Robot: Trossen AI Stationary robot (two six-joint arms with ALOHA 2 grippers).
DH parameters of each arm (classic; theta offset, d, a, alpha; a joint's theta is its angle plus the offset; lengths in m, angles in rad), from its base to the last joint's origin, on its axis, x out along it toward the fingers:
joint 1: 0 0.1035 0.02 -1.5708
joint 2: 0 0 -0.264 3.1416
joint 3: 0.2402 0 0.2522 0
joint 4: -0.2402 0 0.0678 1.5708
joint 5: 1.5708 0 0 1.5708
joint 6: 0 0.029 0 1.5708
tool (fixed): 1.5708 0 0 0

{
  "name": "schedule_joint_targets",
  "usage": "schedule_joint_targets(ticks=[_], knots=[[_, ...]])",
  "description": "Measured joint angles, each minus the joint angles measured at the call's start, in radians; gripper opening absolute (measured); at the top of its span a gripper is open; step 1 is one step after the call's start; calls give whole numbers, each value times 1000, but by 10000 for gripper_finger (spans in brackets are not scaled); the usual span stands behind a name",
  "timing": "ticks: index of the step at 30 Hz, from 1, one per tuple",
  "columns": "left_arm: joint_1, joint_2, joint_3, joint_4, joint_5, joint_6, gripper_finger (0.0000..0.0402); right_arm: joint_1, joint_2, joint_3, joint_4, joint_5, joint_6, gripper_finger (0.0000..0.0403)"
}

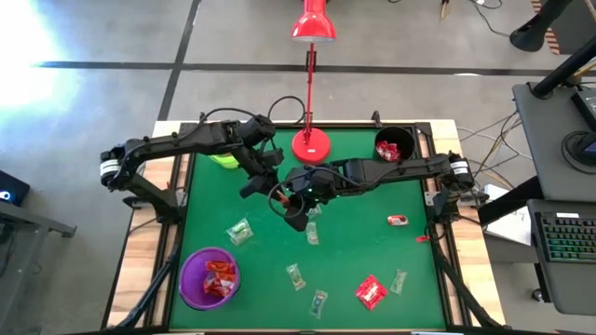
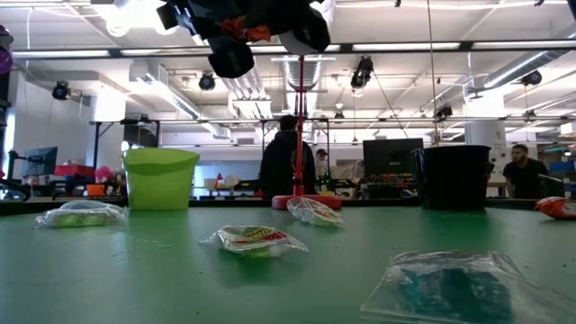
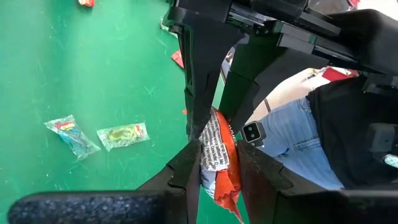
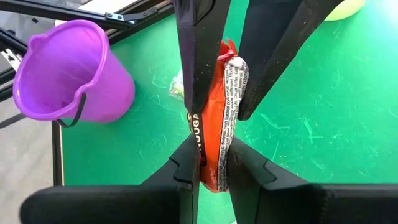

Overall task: Sort candy
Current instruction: Put the orange candy into the violet bucket

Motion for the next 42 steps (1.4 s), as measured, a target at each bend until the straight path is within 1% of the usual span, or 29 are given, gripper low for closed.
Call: schedule_joint_targets(ticks=[4,7,15,21,28,36,42], knots=[[0,0,0,-5,2,1,53,0,0,0,6,0,-2,57],[0,0,0,-5,2,1,47,0,0,0,6,0,-2,67],[-1,0,-1,-5,2,-2,45,0,0,0,8,-4,-2,84],[-1,0,-2,-5,2,-7,45,0,0,0,9,-4,-2,105],[-1,0,-2,-20,-3,-7,45,0,-1,0,13,-4,-9,107],[-1,-5,-2,-153,-3,13,45,0,-14,1,14,-4,-9,107],[-7,-37,-2,-351,5,57,45,0,-29,1,8,-4,-23,106]])
